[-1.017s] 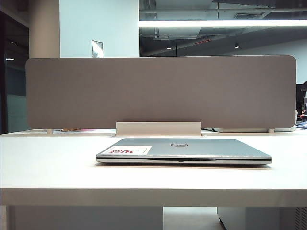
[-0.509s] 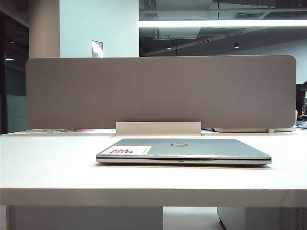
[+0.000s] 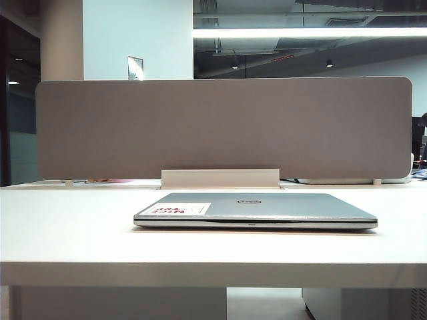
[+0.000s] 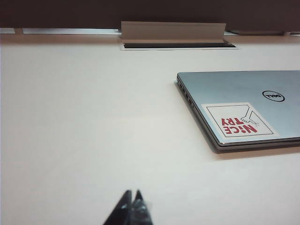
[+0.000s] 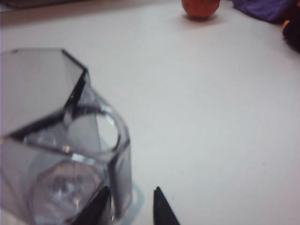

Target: Pick up the water cup and place it on the right side of the laptop.

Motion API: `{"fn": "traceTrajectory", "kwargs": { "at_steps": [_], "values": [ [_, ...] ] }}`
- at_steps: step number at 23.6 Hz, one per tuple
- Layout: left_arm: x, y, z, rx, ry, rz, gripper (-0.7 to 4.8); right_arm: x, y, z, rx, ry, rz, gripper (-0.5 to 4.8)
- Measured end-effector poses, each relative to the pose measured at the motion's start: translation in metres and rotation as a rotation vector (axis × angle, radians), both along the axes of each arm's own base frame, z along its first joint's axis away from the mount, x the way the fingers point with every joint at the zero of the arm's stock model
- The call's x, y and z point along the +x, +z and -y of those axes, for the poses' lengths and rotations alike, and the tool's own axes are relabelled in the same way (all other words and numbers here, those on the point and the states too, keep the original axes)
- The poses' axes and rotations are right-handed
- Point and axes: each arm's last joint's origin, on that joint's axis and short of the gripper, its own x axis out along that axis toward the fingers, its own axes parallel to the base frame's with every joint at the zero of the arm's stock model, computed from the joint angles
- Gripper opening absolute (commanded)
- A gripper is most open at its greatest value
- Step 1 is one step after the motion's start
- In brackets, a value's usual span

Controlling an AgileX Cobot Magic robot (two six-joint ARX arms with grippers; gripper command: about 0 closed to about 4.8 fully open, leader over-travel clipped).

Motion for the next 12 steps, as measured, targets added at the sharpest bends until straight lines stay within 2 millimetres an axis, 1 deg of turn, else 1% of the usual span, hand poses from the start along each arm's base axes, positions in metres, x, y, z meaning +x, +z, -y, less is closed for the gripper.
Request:
{"fn": "traceTrajectory", "kwargs": {
  "at_steps": [4,6,7,12],
  "values": [
    [0.000,0.000,0.000,0.000,0.000,0.000,-0.04,0.008,0.005,0.002,-0.008,0.000,0.027,1.34],
    [0.000,0.000,0.000,0.000,0.000,0.000,-0.04,0.014,0.005,0.004,-0.008,0.002,0.028,1.00],
    [0.000,0.000,0.000,0.000,0.000,0.000,-0.04,0.016,0.005,0.005,-0.008,0.002,0.029,0.92],
    [0.000,0.000,0.000,0.000,0.000,0.000,-0.04,0.022,0.002,0.006,-0.005,0.003,0.019,0.80]
  ]
}}
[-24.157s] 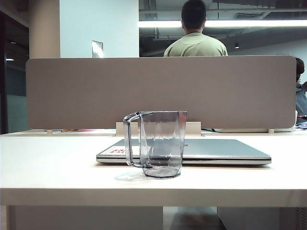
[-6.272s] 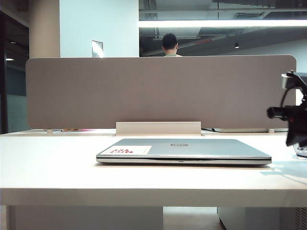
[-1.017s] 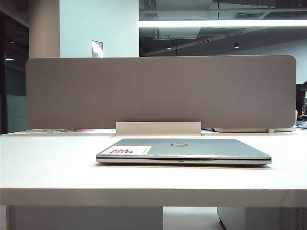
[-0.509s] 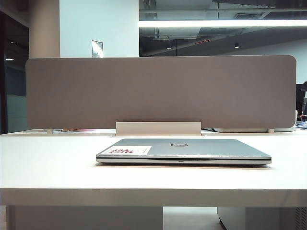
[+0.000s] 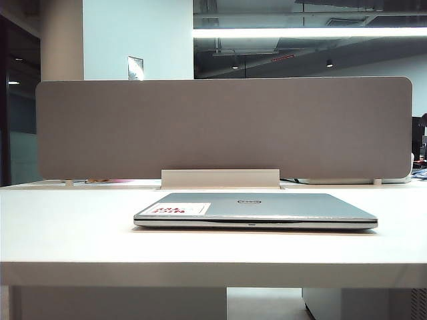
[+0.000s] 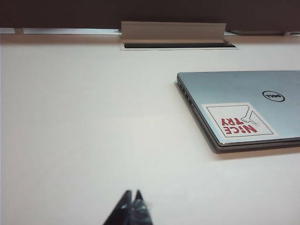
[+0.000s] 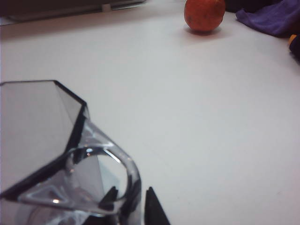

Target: Pick up the water cup and place it on the right side of the laptop.

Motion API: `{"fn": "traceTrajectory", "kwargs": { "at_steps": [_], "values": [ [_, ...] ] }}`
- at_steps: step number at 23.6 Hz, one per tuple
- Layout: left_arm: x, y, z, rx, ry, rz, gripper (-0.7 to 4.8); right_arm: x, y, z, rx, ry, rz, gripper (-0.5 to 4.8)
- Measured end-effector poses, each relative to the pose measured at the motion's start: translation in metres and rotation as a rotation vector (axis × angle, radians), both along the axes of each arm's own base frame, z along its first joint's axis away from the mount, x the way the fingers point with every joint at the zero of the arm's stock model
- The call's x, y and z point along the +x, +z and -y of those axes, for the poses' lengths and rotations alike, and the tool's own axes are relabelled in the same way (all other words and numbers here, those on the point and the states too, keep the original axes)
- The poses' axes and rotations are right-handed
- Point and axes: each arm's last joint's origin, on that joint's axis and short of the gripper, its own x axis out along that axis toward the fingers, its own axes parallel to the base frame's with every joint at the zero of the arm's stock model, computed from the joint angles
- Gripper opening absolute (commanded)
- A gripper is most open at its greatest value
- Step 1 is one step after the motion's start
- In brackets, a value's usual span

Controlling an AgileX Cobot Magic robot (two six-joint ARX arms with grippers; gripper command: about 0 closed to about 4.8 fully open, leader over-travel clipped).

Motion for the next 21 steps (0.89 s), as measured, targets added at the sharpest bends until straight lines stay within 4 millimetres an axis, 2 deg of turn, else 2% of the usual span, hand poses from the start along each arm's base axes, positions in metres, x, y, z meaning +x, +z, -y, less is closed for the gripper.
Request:
{"fn": "traceTrajectory", "kwargs": {
  "at_steps": [2,3,7,9,18,21],
  "values": [
    [0.000,0.000,0.000,0.000,0.000,0.000,-0.04,0.002,-0.001,0.001,0.001,0.000,-0.002,0.65],
    [0.000,0.000,0.000,0.000,0.000,0.000,-0.04,0.003,-0.001,0.001,0.000,0.000,-0.002,0.36],
    [0.000,0.000,0.000,0.000,0.000,0.000,-0.04,0.004,0.002,0.001,-0.006,-0.001,0.022,0.27],
    [0.000,0.000,0.000,0.000,0.000,-0.001,-0.04,0.004,0.002,0.001,-0.005,-0.004,0.020,0.03],
    [0.000,0.000,0.000,0.000,0.000,0.000,-0.04,0.005,0.002,0.002,0.002,0.023,0.023,-0.01],
    [0.000,0.000,0.000,0.000,0.000,0.000,-0.04,0.005,-0.001,-0.012,0.054,0.122,0.028,-0.01]
  ]
}}
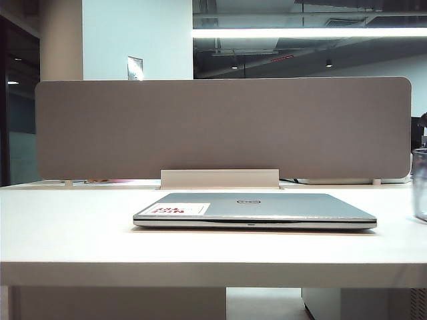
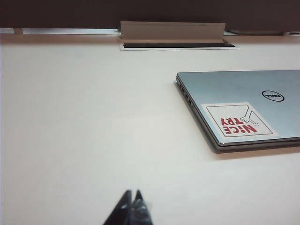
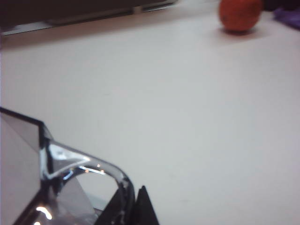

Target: Pick up the water cup and place it on the right side of the laptop.

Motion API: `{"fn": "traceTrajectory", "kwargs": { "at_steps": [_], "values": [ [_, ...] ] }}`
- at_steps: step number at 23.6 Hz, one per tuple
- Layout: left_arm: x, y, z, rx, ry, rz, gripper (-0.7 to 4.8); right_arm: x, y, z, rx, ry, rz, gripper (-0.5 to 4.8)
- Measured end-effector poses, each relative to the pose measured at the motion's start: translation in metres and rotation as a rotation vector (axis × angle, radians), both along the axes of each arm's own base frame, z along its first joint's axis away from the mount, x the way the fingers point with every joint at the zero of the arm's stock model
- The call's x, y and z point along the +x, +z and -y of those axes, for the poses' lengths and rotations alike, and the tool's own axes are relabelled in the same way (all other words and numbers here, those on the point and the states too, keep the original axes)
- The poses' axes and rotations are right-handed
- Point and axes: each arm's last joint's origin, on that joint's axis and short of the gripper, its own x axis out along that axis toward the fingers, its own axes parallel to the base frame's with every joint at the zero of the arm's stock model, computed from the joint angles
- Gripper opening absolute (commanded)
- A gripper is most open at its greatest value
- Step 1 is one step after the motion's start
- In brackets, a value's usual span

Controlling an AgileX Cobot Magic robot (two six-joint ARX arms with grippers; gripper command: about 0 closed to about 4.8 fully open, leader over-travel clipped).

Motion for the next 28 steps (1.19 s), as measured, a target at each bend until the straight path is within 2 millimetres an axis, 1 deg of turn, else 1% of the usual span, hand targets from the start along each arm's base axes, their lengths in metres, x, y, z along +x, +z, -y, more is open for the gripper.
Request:
{"fn": "traceTrajectory", "kwargs": {
  "at_steps": [10,17,25,28],
  "values": [
    [0.000,-0.001,0.000,0.001,0.000,-0.012,-0.04,0.004,-0.002,-0.033,0.013,0.101,-0.004,-0.01],
    [0.000,-0.002,0.000,0.001,0.000,-0.018,-0.04,0.003,-0.002,-0.035,0.020,0.103,-0.028,-0.01],
    [0.000,-0.002,0.000,0.001,0.000,-0.018,-0.04,-0.002,0.006,-0.035,0.018,0.090,-0.072,-0.01],
    [0.000,-0.002,0.000,0.001,0.000,-0.018,-0.04,-0.002,0.005,-0.035,0.022,0.090,-0.087,-0.01]
  ]
}}
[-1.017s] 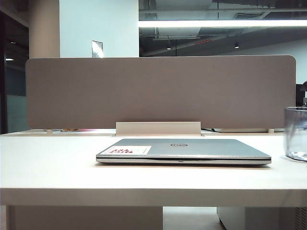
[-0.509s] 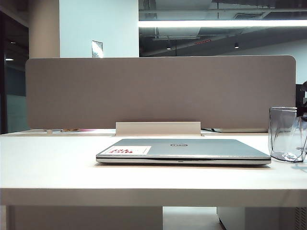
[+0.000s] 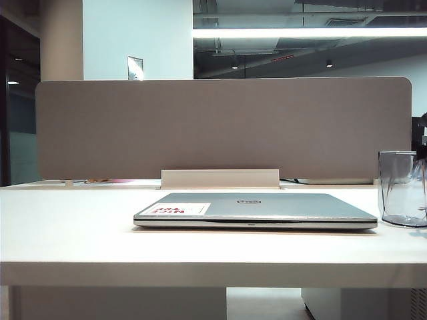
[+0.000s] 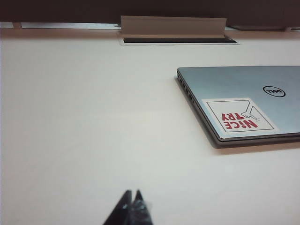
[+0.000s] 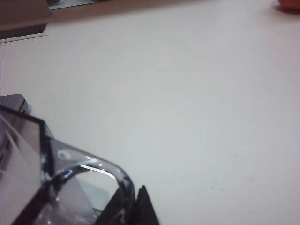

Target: Pick up the water cup and place it on the right side of the laptop.

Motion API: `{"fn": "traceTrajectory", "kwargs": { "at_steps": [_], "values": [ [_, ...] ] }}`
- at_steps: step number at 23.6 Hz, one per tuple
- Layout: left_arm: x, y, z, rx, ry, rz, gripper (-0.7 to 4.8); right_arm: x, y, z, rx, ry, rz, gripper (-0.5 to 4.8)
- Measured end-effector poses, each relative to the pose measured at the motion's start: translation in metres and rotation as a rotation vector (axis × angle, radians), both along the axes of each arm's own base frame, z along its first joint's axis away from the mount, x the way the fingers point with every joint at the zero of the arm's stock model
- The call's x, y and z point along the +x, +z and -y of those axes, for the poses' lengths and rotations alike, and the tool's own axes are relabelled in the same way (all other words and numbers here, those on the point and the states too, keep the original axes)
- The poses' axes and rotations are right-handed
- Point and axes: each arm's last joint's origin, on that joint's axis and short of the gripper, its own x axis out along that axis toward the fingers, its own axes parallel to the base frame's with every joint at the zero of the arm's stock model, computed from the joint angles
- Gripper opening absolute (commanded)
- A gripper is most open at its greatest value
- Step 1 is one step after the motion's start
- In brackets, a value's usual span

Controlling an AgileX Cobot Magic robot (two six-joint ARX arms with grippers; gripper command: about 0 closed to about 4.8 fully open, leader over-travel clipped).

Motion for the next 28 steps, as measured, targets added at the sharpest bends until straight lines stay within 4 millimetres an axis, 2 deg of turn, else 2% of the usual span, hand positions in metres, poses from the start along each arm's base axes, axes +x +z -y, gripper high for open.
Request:
{"fn": "traceTrajectory", "kwargs": {
  "at_steps": [15,18,28],
  "values": [
    [0.0000,0.0000,0.0000,0.000,0.000,0.000,-0.04,0.0000,-0.0013,-0.0040,0.030,0.074,-0.024,0.00],
    [0.0000,0.0000,0.0000,0.000,0.000,0.000,-0.04,-0.0009,0.0004,-0.0041,0.030,0.074,-0.028,0.26],
    [0.0000,0.0000,0.0000,0.000,0.000,0.000,-0.04,-0.0056,0.0055,-0.0051,0.029,0.077,-0.054,0.36]
  ]
}}
